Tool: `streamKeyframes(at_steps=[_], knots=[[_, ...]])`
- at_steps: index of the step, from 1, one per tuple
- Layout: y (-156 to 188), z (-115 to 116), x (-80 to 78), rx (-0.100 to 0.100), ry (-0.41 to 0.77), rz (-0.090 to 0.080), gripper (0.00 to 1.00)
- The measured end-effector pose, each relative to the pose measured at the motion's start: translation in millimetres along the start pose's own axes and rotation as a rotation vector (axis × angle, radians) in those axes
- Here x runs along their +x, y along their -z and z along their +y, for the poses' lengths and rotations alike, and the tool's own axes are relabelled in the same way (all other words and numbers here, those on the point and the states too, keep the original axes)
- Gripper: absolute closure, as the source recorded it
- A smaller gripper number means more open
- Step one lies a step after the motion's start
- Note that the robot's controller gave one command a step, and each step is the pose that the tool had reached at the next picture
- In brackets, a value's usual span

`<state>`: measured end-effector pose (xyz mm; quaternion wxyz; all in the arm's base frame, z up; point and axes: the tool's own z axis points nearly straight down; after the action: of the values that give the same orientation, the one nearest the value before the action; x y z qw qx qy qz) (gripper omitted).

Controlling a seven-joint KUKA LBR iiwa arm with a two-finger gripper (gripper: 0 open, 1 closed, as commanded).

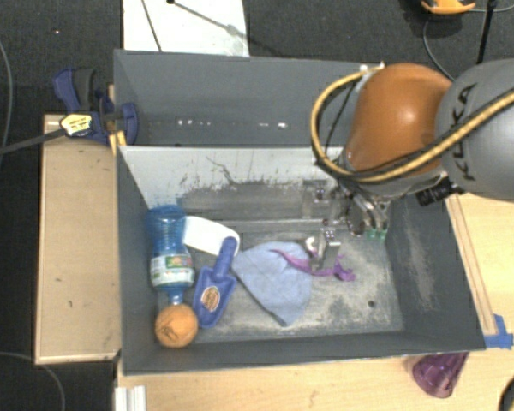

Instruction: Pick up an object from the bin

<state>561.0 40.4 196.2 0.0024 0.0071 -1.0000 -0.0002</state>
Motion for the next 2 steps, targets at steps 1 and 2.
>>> streamKeyframes(at_steps=[1,2], knots=[[4.8,-0.2,-1.3,0.000,-0.001,-0.008,0.00],[-56.2,29.4,14.2,-0.001,-0.055,-0.010,0.00]])
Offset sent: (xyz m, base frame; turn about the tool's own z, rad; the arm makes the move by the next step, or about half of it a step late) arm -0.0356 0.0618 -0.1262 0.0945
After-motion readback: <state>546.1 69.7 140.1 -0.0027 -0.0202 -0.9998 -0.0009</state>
